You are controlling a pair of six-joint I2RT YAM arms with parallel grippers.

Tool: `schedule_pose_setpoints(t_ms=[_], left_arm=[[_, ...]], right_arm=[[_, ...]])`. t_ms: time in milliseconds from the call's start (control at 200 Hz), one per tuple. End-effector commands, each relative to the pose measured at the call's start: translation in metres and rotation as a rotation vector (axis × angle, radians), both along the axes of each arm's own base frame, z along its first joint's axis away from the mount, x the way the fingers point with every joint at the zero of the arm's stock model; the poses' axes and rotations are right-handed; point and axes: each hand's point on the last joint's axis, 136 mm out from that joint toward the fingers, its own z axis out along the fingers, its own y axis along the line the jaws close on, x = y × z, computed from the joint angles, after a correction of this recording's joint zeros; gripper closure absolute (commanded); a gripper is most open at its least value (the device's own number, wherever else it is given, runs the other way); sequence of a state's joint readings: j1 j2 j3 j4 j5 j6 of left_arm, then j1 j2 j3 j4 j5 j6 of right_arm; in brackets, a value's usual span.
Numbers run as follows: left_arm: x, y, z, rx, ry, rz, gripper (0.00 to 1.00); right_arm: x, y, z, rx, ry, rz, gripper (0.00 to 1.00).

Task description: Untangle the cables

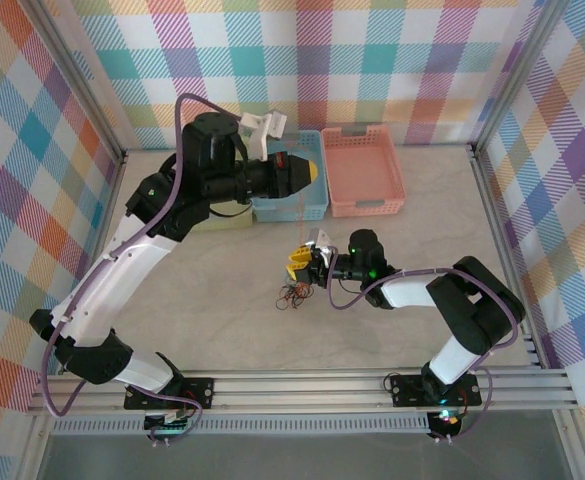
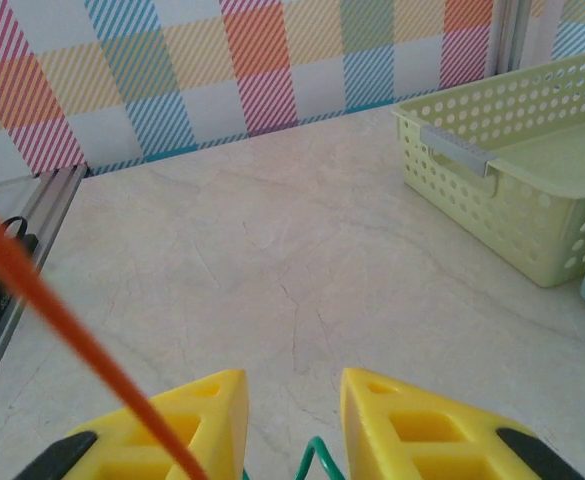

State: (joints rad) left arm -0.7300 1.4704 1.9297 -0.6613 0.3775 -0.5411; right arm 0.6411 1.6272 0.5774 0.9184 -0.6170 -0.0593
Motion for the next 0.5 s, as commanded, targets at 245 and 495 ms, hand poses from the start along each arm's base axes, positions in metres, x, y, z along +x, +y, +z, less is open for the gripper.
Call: schedule_pose_setpoints(t_ms=[245,495], left_arm=[[-0.002,0.011,0.038,-0.015,-0.098,0.037,1.0],[-0.003,0.023,0.062,-0.03,-0.155,0.075,1.0]], right_arm=[[-0.003,0.0,0.0,-0.003,0.018,0.002,0.68],[-0.002,0.001,-0.003,-0.018,0.023,-0.003,0.67]])
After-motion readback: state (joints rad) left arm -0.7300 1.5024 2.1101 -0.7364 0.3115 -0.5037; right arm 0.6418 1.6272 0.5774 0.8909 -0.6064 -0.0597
